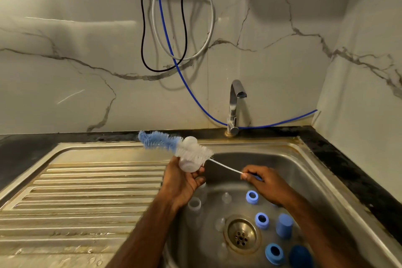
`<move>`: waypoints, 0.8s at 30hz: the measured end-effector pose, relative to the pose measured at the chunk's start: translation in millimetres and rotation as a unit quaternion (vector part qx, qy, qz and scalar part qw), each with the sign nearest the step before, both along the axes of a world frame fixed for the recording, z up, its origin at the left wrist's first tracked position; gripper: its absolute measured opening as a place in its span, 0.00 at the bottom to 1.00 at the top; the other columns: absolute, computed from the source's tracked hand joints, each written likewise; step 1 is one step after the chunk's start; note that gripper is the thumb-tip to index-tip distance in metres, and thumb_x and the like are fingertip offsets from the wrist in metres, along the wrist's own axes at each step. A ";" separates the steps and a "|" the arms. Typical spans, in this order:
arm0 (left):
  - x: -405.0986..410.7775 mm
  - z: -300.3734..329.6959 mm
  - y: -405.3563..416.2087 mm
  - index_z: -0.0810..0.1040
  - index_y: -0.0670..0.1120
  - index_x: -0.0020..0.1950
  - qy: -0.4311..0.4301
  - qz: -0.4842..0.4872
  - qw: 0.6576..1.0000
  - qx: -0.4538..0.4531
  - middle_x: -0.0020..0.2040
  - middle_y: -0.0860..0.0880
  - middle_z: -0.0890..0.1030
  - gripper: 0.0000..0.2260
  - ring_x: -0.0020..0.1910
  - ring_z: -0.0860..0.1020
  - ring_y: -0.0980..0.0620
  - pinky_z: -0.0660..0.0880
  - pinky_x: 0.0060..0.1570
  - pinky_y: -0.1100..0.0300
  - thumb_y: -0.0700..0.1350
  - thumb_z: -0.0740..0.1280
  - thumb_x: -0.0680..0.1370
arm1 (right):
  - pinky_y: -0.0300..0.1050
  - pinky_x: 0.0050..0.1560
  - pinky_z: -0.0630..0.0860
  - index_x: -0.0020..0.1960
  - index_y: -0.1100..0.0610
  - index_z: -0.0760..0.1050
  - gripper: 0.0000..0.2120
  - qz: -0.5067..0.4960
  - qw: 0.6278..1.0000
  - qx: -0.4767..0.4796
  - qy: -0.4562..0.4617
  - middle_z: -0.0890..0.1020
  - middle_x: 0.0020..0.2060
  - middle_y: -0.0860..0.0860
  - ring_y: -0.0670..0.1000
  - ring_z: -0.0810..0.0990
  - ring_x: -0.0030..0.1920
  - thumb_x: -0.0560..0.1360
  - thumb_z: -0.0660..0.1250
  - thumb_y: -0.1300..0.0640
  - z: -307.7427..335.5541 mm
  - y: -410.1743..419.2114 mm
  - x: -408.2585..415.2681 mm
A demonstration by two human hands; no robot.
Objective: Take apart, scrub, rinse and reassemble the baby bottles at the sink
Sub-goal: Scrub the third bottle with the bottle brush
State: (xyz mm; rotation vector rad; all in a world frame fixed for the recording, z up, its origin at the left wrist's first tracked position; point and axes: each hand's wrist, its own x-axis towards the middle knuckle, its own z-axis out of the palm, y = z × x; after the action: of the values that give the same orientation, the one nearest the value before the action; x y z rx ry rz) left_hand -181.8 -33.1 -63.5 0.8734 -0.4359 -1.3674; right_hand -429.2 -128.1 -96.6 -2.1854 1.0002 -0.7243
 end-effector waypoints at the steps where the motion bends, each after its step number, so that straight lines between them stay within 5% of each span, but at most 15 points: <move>1: 0.0 0.0 0.0 0.78 0.41 0.60 0.007 -0.011 1.000 0.003 0.42 0.40 0.81 0.23 0.35 0.77 0.49 0.72 0.37 0.55 0.57 0.53 0.83 | 0.43 0.45 0.78 0.46 0.46 0.79 0.07 -0.010 1.000 -0.007 -0.002 0.82 0.39 0.47 0.46 0.81 0.42 0.82 0.65 0.52 0.0 0.0 0.7; 6: -1.1 -0.6 -0.6 0.72 0.38 0.68 0.047 -0.050 0.998 0.009 0.45 0.38 0.80 0.25 0.33 0.77 0.48 0.73 0.26 0.60 0.57 0.55 0.84 | 0.43 0.47 0.77 0.49 0.48 0.79 0.06 -0.057 0.998 -0.018 -0.021 0.82 0.40 0.48 0.45 0.81 0.43 0.82 0.64 0.51 -0.3 -1.0 -0.5; 10: 0.3 2.2 1.8 0.75 0.40 0.62 0.047 -0.020 0.998 -0.021 0.44 0.39 0.79 0.21 0.33 0.76 0.49 0.72 0.26 0.61 0.54 0.53 0.83 | 0.42 0.45 0.80 0.48 0.47 0.80 0.06 0.003 1.000 -0.014 0.004 0.82 0.40 0.47 0.46 0.81 0.43 0.82 0.64 0.52 2.3 3.2 1.5; 24: -2.9 -0.1 1.5 0.74 0.41 0.64 0.016 -0.037 0.999 0.013 0.45 0.39 0.80 0.22 0.36 0.76 0.47 0.70 0.27 0.58 0.57 0.56 0.83 | 0.44 0.41 0.77 0.49 0.46 0.77 0.08 -0.065 0.996 -0.049 0.022 0.81 0.37 0.48 0.48 0.80 0.39 0.82 0.61 0.47 3.5 4.2 5.9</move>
State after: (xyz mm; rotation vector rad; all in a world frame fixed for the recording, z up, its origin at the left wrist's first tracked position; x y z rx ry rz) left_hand -184.7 -31.6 -63.6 0.8624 -0.4303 -1.4553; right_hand -423.4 -123.9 -93.1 -2.2442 1.1610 -0.8022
